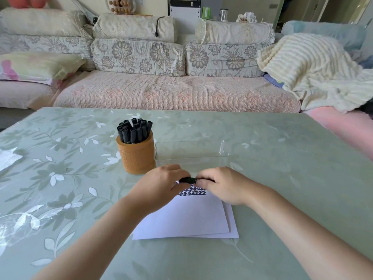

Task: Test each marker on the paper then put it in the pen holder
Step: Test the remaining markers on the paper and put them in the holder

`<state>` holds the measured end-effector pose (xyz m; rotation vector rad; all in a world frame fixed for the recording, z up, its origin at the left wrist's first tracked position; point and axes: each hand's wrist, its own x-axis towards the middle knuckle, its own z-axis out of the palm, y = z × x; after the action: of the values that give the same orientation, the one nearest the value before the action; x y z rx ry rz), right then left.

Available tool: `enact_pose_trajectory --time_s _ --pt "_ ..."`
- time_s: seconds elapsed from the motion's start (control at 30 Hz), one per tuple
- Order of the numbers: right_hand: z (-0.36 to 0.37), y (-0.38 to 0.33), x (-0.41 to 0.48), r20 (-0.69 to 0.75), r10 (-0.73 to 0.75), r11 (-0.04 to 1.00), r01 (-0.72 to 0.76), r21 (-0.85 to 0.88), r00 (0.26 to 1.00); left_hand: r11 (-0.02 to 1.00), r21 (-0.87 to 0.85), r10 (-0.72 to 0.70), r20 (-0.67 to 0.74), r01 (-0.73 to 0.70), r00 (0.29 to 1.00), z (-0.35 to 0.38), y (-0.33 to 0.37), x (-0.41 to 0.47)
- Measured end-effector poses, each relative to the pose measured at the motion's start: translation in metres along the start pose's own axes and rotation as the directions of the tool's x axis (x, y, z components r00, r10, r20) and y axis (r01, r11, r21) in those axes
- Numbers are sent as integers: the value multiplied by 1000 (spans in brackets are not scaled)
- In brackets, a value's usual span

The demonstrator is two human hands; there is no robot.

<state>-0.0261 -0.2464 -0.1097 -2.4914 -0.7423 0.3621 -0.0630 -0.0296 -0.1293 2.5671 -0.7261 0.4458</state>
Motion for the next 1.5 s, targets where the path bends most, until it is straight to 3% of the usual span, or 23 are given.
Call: enact_pose_trajectory --time_s 0.13,0.3,0.47,0.57,0.63,0.7,0.77,0.83,0.97,1.03,1.17,1.33,1.5 --pt "1 -2 0 -22 -33 999 32 -41 999 1000 13 -10 21 10 1000 3 -2 -1" --pt "9 1 3 -115 -189 974 172 -147 975 993 -60 -93 96 99 991 -1 -6 0" --pt "12 0 6 -266 -451 848 316 -426 852 951 -201 -198 189 235 962 -10 -10 2" --pt "12 -3 7 -281 -509 801 328 -501 814 947 -226 -187 187 228 964 -12 -14 0" --pt "15 -6 7 -272 -447 848 306 -434 852 979 -157 -109 127 129 986 -12 -18 -2" --pt "14 -10 8 -205 -261 955 223 -194 943 997 -71 -20 81 26 997 -15 -20 -4" --pt "14 -12 9 -143 -148 987 155 40 979 999 -14 45 52 -44 998 -19 -22 -6" --pt "15 -14 10 -152 -173 984 177 11 973 999 -6 54 50 -53 997 -22 -23 -7" --pt "18 -12 12 -255 -375 894 275 -352 891 994 -63 -86 129 95 988 -23 -26 -15" --pt "17 -7 13 -272 -396 875 270 -402 877 981 -61 -176 143 186 974 -28 -33 -20" --pt "12 2 12 -290 -233 959 169 -227 928 952 -29 -301 81 304 950 -35 -52 -36" --pt "21 3 17 -302 -166 986 164 -29 939 877 136 -458 -51 461 887 -28 -68 -50" --pt "24 -4 17 -307 -146 977 185 103 940 817 170 -535 -132 551 835 -25 -78 -60"
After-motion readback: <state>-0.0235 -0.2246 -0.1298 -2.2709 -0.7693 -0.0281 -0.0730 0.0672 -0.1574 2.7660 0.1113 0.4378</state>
